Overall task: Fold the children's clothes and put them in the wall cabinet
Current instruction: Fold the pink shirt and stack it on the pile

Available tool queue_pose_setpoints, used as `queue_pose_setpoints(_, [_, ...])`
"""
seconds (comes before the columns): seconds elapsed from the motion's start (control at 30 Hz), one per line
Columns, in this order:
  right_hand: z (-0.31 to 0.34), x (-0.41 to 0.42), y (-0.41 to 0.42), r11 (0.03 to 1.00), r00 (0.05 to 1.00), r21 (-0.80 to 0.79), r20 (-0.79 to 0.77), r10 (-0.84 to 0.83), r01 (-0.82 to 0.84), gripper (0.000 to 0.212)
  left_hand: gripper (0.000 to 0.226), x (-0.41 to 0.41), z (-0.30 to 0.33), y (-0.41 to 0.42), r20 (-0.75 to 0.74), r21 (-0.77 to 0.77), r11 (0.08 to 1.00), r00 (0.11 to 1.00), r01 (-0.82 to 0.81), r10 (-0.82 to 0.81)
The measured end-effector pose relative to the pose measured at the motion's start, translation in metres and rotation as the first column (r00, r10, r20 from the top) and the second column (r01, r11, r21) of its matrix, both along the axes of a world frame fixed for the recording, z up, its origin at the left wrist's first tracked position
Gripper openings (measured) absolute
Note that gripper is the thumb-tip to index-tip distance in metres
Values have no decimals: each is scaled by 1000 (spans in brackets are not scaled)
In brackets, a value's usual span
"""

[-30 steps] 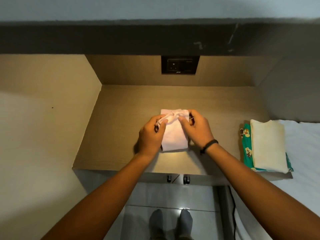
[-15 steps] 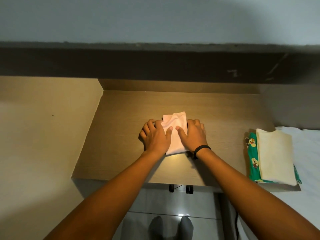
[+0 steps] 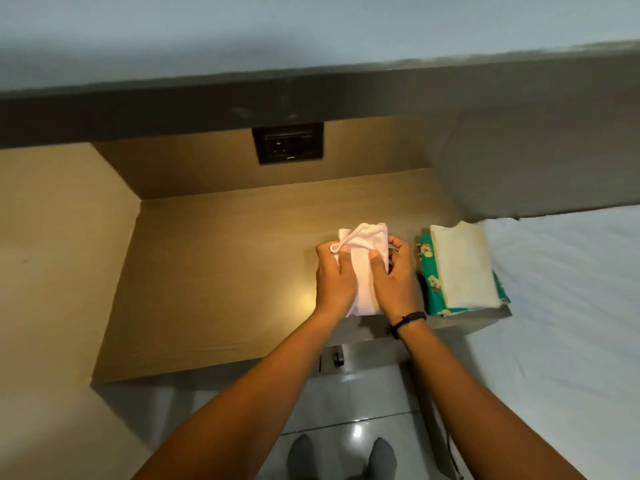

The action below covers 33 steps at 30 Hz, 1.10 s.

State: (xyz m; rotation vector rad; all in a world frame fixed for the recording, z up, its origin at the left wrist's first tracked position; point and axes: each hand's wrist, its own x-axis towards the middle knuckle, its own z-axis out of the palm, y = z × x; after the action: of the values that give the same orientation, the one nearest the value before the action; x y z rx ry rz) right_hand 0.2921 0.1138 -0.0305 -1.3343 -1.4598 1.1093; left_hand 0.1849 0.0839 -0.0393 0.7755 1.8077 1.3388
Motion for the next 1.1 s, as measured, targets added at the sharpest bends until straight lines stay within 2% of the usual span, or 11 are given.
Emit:
queue_pose_setpoints(0.17, [25,93,36,992,987,71,112,-112,104,41,21,91,22,49,40,54,991,991,122,-124])
queue_pose_setpoints(0.33, [28,160,79,991,959,51,253,-130,120,44,23,158,23,92,14,8,975,975,221,-221])
queue_pose_setpoints(0.43, [-1,173,88,998,914,15,401,-58,57,46,28,170,2,101,-93,-85,976,974,200,-208])
queue_pose_setpoints(0.53, [-11,173,91,999,862,28,505,-35,25,52,40,168,-5,102,-274,-73,978,939,194,-206])
queue_pose_setpoints(0.57, [-11,175,93,997,819,75,570,-65,27,56,46,166,-5,101,-413,-67,979,888,194,-204])
queue_pose_setpoints(0.67, [-9,183,94,976,625,195,776,-91,-99,65,56,157,-11,96,-784,-108,962,573,253,-238])
queue_pose_setpoints(0.73, [-15,185,97,980,586,64,808,61,-190,65,57,151,-23,93,-815,-243,915,444,321,-373])
queue_pose_setpoints(0.77, [-20,185,98,978,600,-19,787,142,-206,65,58,150,-31,92,-786,-308,887,433,344,-441])
queue_pose_setpoints(0.9, [-27,186,96,968,691,-46,691,210,-248,66,60,151,-44,89,-729,-307,867,489,391,-479])
queue_pose_setpoints(0.97, [-25,187,96,972,740,-58,639,211,-226,70,68,152,-43,86,-705,-300,890,548,344,-450])
queue_pose_setpoints(1.1, [-29,198,91,961,885,-276,451,114,16,93,92,164,-43,86,-586,-396,894,691,210,-422])
